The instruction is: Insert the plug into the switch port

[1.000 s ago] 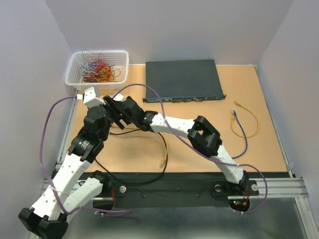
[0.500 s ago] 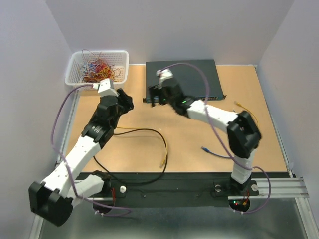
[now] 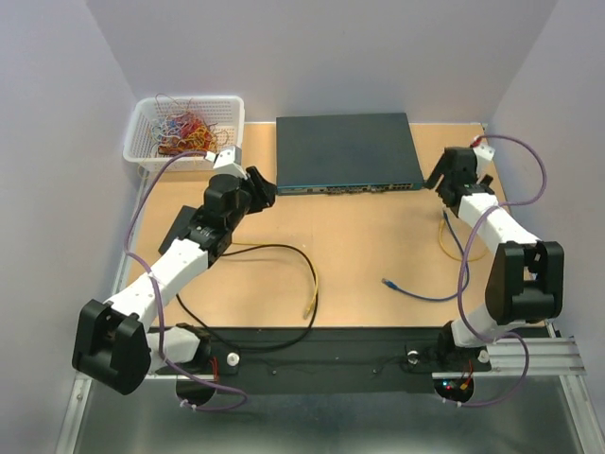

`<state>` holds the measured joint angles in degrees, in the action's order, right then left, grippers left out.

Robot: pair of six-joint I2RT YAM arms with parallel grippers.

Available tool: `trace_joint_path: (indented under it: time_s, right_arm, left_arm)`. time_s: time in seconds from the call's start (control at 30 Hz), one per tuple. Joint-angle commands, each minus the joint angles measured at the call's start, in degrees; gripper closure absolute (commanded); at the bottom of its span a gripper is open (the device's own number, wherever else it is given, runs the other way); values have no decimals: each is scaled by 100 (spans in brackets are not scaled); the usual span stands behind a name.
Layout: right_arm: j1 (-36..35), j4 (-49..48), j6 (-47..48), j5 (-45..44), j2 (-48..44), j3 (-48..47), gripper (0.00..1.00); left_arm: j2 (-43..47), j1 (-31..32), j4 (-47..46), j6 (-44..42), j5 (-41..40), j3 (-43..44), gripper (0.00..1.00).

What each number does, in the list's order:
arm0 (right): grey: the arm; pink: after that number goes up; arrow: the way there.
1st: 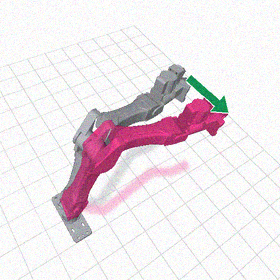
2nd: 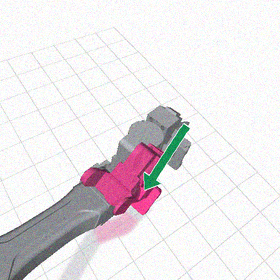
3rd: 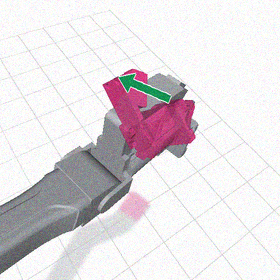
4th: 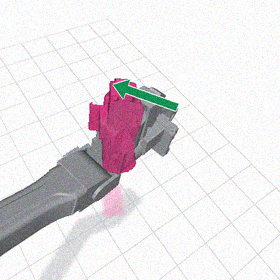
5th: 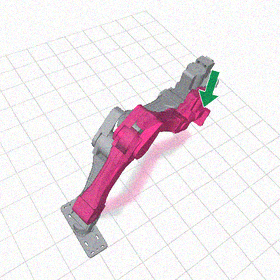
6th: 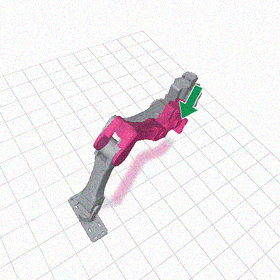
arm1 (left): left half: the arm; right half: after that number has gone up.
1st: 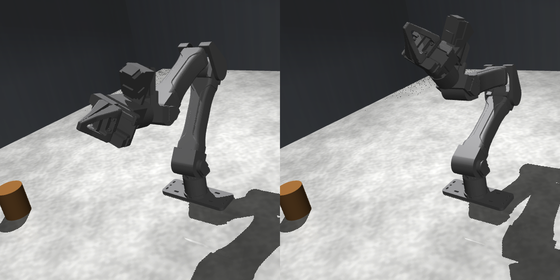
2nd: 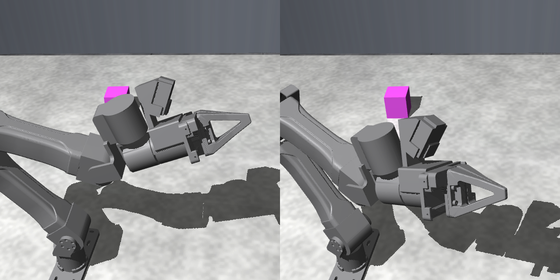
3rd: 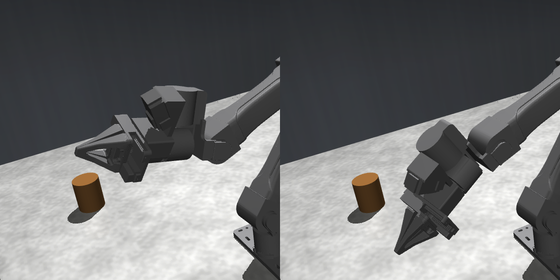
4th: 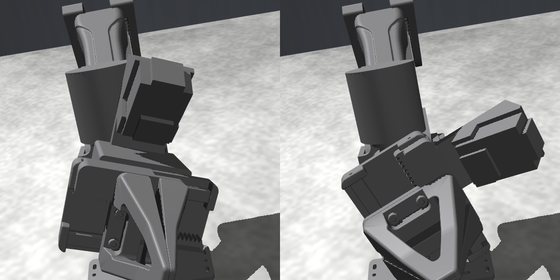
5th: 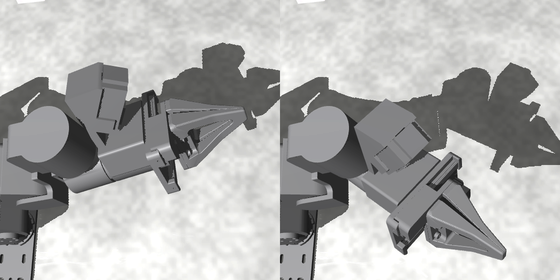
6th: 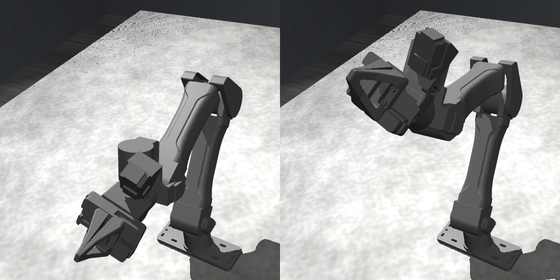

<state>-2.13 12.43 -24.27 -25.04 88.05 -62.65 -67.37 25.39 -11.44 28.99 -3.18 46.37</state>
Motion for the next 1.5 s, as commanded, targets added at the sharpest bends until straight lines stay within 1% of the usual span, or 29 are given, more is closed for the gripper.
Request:
trace_joint_path:
  time_s: [0.0, 0.03, 0.07, 0.23, 0.4, 0.47, 0.7, 0.87, 0.9, 1.0, 1.03, 1.07, 1.1, 1.2, 1.33, 1.47]
  right_arm:
    - [-33, 515, -306, 139, 19, 315, 9]
    - [-42, 541, -306, 139, 45, 393, 9]
    - [-42, 559, -341, 131, 89, 420, 10]
    - [-7, 585, -412, -71, 405, 544, 12]
    - [178, 577, -385, -159, 704, 456, 12]
    - [353, 577, -341, -107, 827, 377, 13]
    - [608, 533, -236, -54, 1302, 201, 19]
    - [626, 445, -210, -71, 1390, 218, 24]
    - [635, 428, -227, -71, 1390, 236, 29]
    - [626, 296, -201, 34, 1294, 280, 36]
    - [635, 226, -166, 69, 1276, 297, 42]
    - [626, 208, -148, 69, 1250, 289, 45]
    - [635, 190, -131, 69, 1241, 280, 49]
    - [626, 146, -78, 95, 1223, 227, 57]
    - [626, 58, -16, 148, 1118, 236, 60]
    - [626, -29, 54, 209, 855, 271, 67]
  left_arm:
    - [-39, 1, -429, 19, 292, -189, 43]
    - [-56, 1, -446, 19, 292, -207, 43]
    - [-65, 1, -455, 10, 457, -225, 43]
    - [-4, 1, -499, -16, 555, -339, 43]
    - [154, 1, -490, -78, 503, -462, 43]
    - [198, 10, -482, -113, 442, -480, 43]
    - [190, 10, -473, -140, 415, -480, 44]
    - [137, 10, -473, -148, 415, -462, 43]
    - [137, 10, -473, -148, 415, -462, 43]
    - [102, 10, -490, -148, 397, -453, 43]
    - [84, 1, -482, -148, 397, -462, 43]
    - [84, 1, -482, -148, 397, -471, 43]
    - [67, 1, -482, -148, 397, -462, 43]
    - [49, 10, -490, -148, 388, -480, 43]
    - [31, 10, -482, -148, 379, -462, 43]
    - [5, 1, -490, -148, 362, -471, 43]
